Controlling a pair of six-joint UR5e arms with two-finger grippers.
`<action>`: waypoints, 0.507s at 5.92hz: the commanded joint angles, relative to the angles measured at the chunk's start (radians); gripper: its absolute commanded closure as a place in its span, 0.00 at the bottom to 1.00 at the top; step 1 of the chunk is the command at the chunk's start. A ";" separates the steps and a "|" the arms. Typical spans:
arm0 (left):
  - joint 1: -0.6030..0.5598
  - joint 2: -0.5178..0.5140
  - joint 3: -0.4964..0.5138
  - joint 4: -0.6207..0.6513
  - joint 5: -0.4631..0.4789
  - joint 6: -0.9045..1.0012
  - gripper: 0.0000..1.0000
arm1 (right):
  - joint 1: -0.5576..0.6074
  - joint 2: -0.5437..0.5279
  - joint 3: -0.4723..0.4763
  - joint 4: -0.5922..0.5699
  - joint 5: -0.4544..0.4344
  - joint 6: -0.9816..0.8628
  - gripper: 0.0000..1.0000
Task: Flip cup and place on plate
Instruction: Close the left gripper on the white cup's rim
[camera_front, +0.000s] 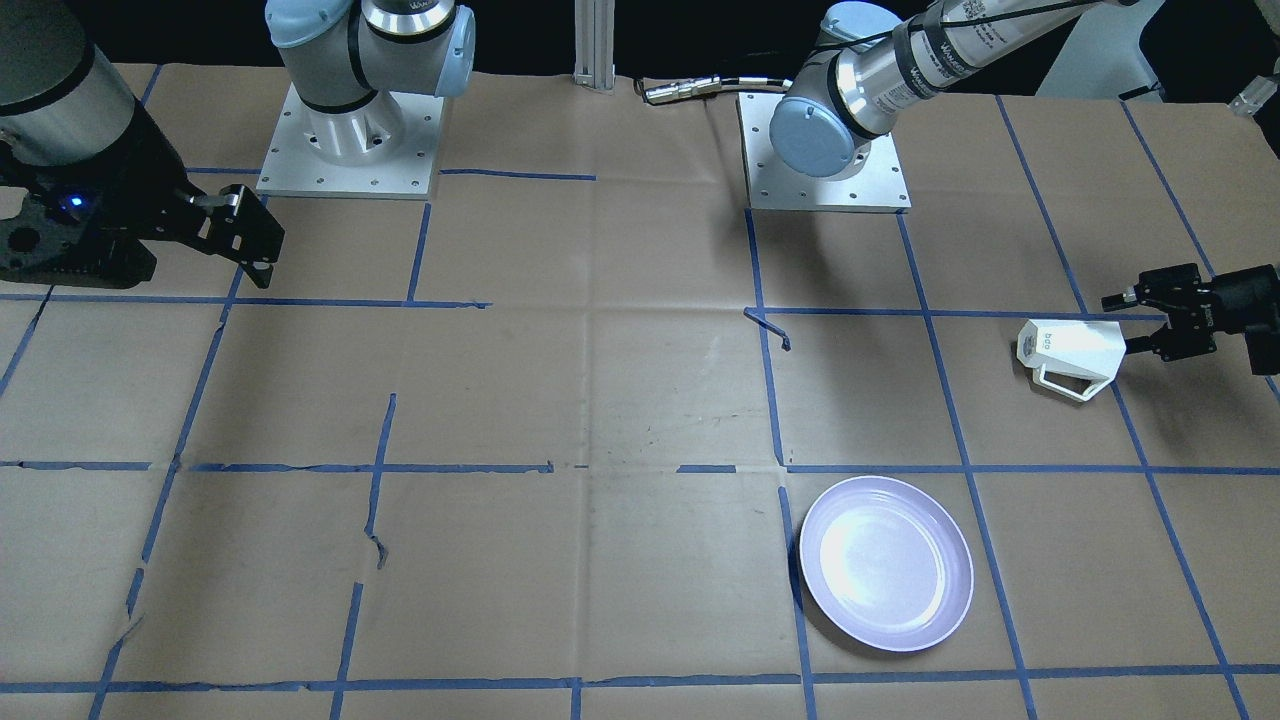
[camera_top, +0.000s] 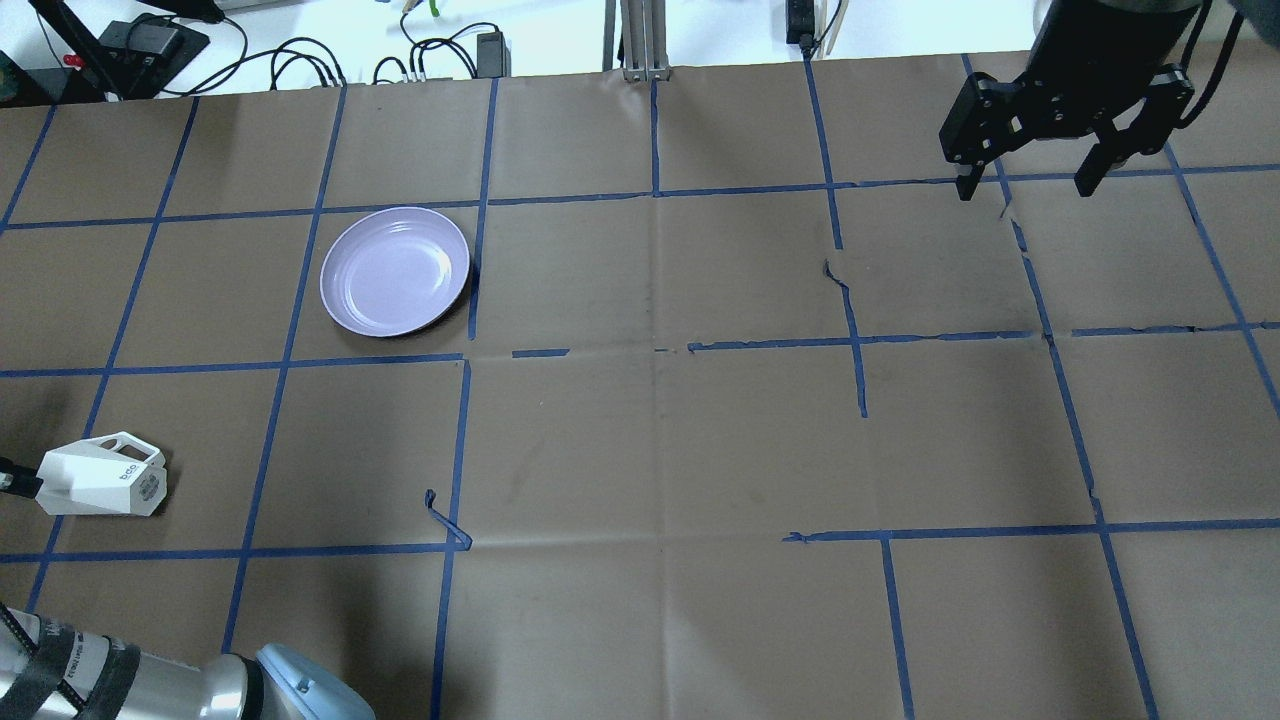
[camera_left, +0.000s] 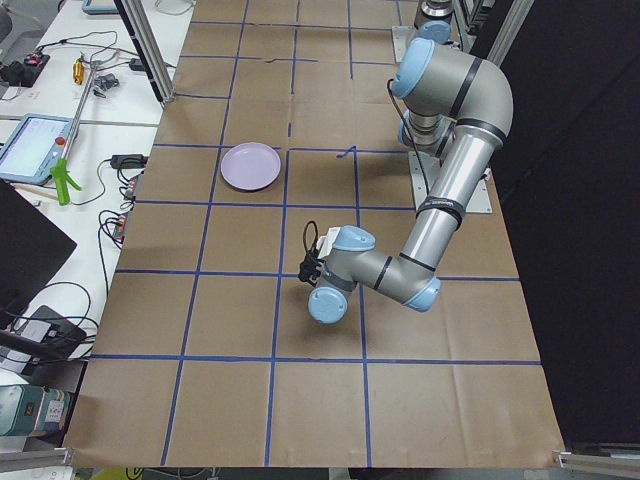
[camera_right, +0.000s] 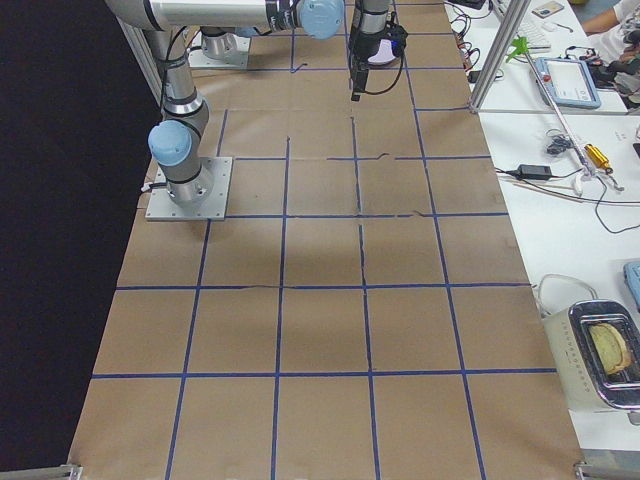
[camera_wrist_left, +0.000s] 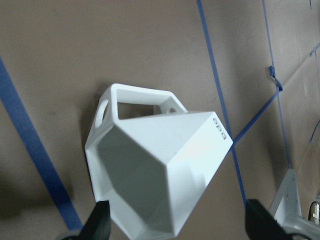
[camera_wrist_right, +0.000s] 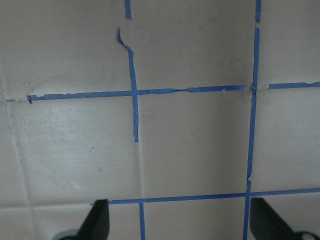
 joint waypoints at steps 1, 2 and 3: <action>-0.007 -0.007 0.000 -0.026 -0.021 -0.002 0.06 | 0.000 0.000 0.000 0.000 0.000 0.000 0.00; -0.008 -0.008 -0.018 -0.048 -0.021 0.000 0.09 | 0.000 0.000 0.000 0.000 0.000 0.000 0.00; -0.008 -0.006 -0.018 -0.051 -0.021 0.001 0.31 | 0.000 0.000 0.000 0.000 0.000 0.000 0.00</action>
